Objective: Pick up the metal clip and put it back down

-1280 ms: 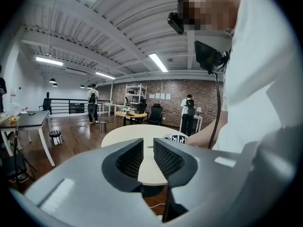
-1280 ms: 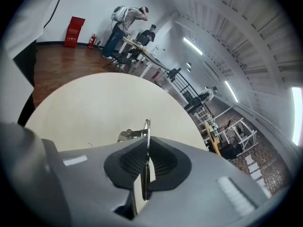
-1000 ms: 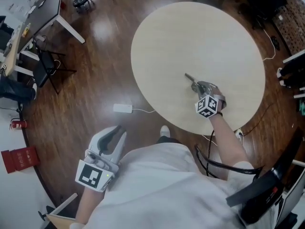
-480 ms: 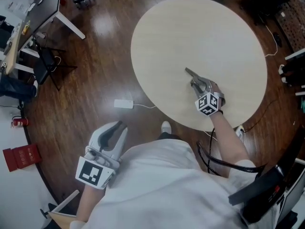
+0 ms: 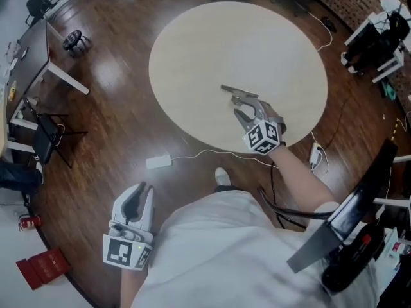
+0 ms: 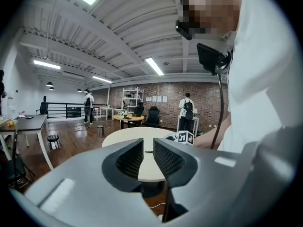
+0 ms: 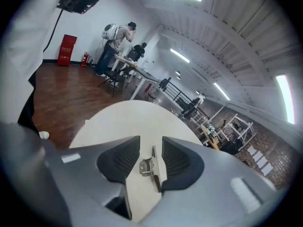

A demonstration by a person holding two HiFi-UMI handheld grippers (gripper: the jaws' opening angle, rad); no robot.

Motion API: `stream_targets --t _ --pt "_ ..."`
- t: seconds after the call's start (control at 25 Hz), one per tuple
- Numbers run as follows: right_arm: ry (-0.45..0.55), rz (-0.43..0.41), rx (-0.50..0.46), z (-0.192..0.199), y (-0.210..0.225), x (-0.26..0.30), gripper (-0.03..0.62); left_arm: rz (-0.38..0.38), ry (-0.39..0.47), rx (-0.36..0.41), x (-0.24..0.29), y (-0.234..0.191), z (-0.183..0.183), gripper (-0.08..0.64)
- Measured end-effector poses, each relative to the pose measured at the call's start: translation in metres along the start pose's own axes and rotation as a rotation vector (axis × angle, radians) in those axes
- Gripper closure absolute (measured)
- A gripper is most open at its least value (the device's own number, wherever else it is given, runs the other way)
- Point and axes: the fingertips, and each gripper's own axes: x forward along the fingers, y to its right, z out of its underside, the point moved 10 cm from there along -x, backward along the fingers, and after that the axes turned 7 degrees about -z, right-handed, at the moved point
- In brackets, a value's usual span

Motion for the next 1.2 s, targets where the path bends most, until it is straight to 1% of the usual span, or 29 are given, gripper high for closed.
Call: stream_targets --t 0.16,0.28,0.4,0.64,0.76,1.0,1.2 --pt "0.071 0.036 0.053 -0.034 -0.032 -0.037 0.456 0.03 0.009 0.013 -0.034 -0.007 0.014 0.497" --pt "0.107 0.072 0.095 -0.059 -0.051 -0.07 0.453 0.055 0.034 0.021 -0.053 -0.013 0.019 0.495" --pt "0.135 0.078 0.138 -0.08 -0.078 -0.098 0.449 0.072 0.043 0.024 -0.077 -0.018 0.029 0.495" --pt "0.184 0.099 0.166 -0.127 -0.127 -0.147 0.451 0.12 0.033 0.015 -0.114 -0.037 0.054 0.497" --pt "0.223 0.107 0.175 -0.147 -0.147 -0.175 0.451 0.147 0.022 0.021 -0.127 -0.036 0.063 0.497" --pt "0.259 0.123 0.184 -0.171 -0.161 -0.208 0.451 0.181 0.041 0.014 -0.128 -0.033 0.066 0.496" --pt "0.272 0.163 0.189 -0.184 -0.154 -0.23 0.453 0.207 0.062 0.011 -0.118 -0.03 0.061 0.495"
